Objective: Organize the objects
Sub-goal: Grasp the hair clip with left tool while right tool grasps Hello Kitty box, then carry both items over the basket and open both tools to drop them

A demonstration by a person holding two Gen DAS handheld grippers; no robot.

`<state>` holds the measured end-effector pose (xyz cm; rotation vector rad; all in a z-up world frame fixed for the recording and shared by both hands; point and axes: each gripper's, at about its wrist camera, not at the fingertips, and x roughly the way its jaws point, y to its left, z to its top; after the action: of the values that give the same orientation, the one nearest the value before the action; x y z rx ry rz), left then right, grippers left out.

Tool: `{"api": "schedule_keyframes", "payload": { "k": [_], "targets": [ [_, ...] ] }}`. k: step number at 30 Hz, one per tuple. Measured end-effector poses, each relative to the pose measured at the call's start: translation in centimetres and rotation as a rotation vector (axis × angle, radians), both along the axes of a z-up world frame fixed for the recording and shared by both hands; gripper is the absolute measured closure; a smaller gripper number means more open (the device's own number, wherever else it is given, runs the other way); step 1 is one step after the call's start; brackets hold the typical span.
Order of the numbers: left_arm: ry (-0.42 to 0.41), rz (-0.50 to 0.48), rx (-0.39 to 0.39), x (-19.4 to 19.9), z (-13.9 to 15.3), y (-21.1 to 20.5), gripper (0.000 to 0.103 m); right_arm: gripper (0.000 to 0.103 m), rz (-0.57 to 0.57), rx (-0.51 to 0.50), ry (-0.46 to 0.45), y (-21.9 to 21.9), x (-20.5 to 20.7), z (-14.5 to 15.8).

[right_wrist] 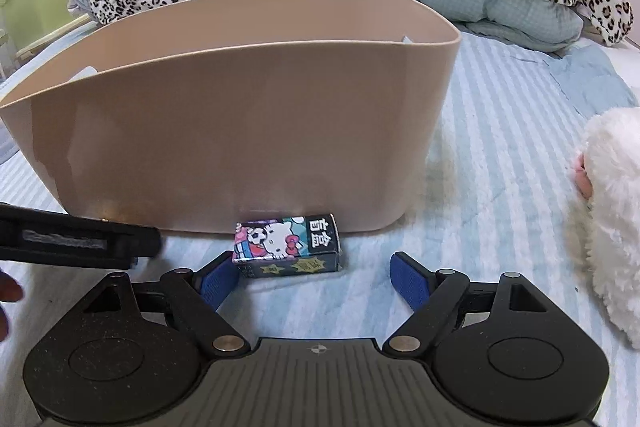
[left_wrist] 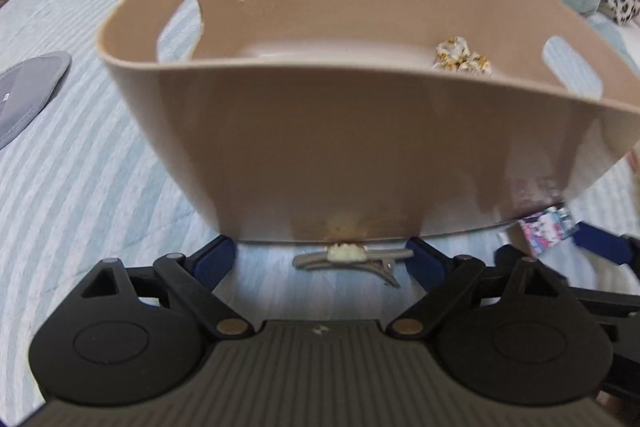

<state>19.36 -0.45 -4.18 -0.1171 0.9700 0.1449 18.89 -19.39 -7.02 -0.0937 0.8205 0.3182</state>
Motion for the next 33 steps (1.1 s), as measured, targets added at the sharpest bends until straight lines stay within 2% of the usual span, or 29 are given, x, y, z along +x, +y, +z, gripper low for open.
{"api": "schedule_keyframes", "payload": {
  "k": [3,5,7,8,9,10,17,18,19,21,33],
  "targets": [
    [-0.005,-0.002,0.02,-0.2,-0.1,-0.1,0.015,0.022,0.027,-0.024,-0.018,0.5,0.0,-0.1],
    [0.002,0.004,0.025,-0.4,0.0,0.2,0.025,0.034,0.049,-0.024,-0.028,0.8,0.0,-0.1],
    [0.006,0.013,0.015,-0.5,0.3,0.6,0.042,0.048,0.054,-0.017,-0.03,0.9,0.1,0.1],
    [0.006,0.014,0.01,-0.6,0.4,0.8,0.047,0.053,0.057,-0.012,-0.028,0.9,0.1,0.2],
    [0.006,0.014,0.009,-0.7,0.5,1.0,0.056,0.056,0.057,-0.009,-0.027,0.9,0.1,0.3],
    [0.005,0.009,0.003,-0.8,0.7,1.1,0.06,0.056,0.059,-0.006,-0.026,0.9,0.1,0.4],
    [0.015,-0.006,-0.044,-2.2,1.6,2.1,0.062,0.056,0.048,-0.002,-0.012,0.4,-1.1,1.1],
    [0.014,-0.011,-0.052,-2.5,1.8,2.2,0.067,0.056,0.046,-0.002,-0.01,0.3,-1.2,1.3],
    [0.012,-0.026,-0.052,-2.9,2.0,2.3,0.081,0.056,0.043,-0.001,-0.009,0.3,-1.4,1.5],
    [0.005,-0.048,-0.031,-3.5,2.5,2.0,0.09,0.056,0.036,0.01,-0.007,0.1,-1.9,2.0],
    [0.0,-0.088,-0.077,-4.3,3.9,1.9,0.093,0.056,0.006,0.029,-0.037,-0.9,-4.0,5.8]
  ]
}}
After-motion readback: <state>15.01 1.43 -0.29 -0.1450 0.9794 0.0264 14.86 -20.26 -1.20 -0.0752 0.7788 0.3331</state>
